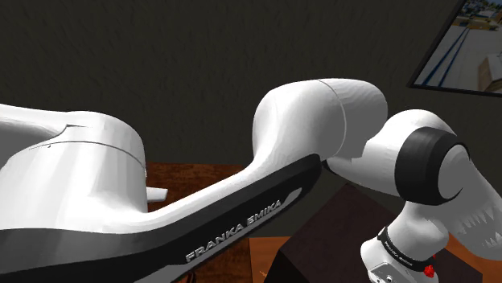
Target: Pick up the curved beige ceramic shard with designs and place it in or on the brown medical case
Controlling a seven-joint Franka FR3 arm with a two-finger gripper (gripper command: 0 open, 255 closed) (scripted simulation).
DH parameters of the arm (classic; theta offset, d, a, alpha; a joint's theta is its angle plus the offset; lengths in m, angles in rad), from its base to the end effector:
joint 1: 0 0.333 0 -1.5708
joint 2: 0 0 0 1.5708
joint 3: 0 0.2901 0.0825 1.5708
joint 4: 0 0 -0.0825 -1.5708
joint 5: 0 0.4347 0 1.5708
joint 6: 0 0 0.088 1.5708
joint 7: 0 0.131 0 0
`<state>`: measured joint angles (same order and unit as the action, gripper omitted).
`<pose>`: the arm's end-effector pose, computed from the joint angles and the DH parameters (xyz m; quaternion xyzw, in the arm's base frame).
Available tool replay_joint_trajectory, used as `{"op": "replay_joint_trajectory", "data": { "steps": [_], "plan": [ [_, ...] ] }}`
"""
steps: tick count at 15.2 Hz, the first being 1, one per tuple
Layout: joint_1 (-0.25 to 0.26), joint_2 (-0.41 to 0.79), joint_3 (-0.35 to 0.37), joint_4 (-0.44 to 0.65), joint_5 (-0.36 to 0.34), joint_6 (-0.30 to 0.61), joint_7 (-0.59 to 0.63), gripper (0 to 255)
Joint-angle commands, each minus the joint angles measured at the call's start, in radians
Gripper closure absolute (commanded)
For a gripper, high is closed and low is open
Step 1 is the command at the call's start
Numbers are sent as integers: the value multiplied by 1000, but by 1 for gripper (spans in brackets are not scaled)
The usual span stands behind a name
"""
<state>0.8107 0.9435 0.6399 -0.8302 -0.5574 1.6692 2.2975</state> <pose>0.3544 0.7238 0.3559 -0.8714 0.4898 -0.0232 0.0127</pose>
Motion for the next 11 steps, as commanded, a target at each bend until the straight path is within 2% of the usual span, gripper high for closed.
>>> {"op": "replay_joint_trajectory", "data": {
  "steps": [1,11],
  "plan": [
    [-5,4,-1,-23,-3,23,8,255],
    [-39,19,-7,-144,-17,143,38,255]
  ]
}}
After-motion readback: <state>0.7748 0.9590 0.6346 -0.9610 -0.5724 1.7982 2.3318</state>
